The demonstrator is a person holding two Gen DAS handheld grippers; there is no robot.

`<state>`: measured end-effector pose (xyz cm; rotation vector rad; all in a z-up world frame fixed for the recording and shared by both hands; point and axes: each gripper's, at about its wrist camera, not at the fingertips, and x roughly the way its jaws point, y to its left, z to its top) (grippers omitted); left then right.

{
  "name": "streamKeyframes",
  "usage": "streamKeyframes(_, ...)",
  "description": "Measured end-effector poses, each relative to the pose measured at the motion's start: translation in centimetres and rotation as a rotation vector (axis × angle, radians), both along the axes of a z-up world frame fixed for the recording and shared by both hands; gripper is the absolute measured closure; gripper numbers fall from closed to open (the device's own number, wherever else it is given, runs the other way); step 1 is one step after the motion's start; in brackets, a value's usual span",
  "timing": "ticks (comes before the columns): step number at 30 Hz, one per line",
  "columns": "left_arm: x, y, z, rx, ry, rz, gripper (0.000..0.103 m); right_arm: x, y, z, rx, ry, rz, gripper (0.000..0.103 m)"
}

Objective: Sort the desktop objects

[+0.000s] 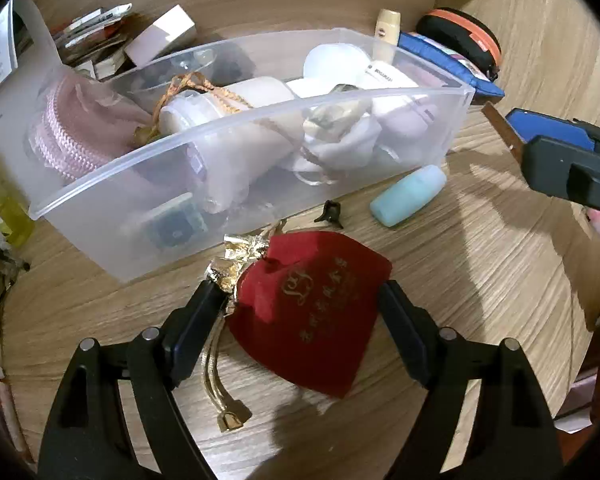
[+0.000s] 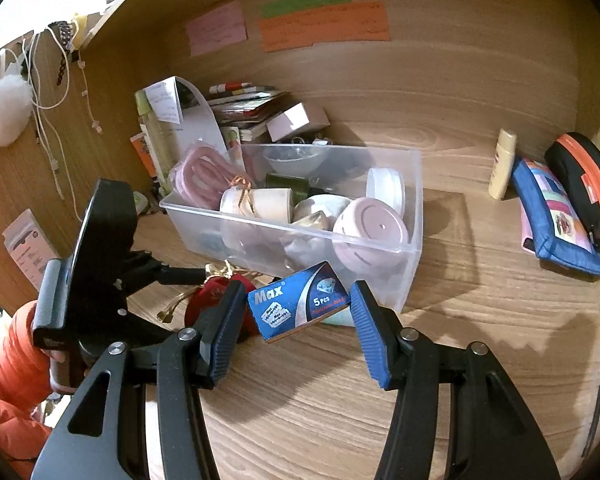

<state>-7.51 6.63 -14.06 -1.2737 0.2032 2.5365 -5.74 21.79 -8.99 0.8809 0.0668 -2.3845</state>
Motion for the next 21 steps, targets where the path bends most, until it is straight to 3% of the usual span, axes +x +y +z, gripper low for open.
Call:
streamKeyframes(5,0.2,-0.7,0.3,0.029,0.027,0.019,0.062,-0.2,-0.7,0.1,-0.007,-0.005,0.009,0.053)
streamKeyframes(8,0.1,-1.8,0.4,0.075,0.022,0.047,0.074,-0.3,-1.3,0.2,-0.016,-0.012,0.023,0.053)
streamKeyframes(16,2.6,-4.1,1.7,0.166,0.067,0.119,0.087,0.0,-3.6,0.3,-0.009,-0.008,0.054,0.053)
streamKeyframes(21,3.9,-5.0,2.9,0.206,0.110,0.133,0.089,0.6,-4.8,0.7,-0.009,0.001,0.068,0.053)
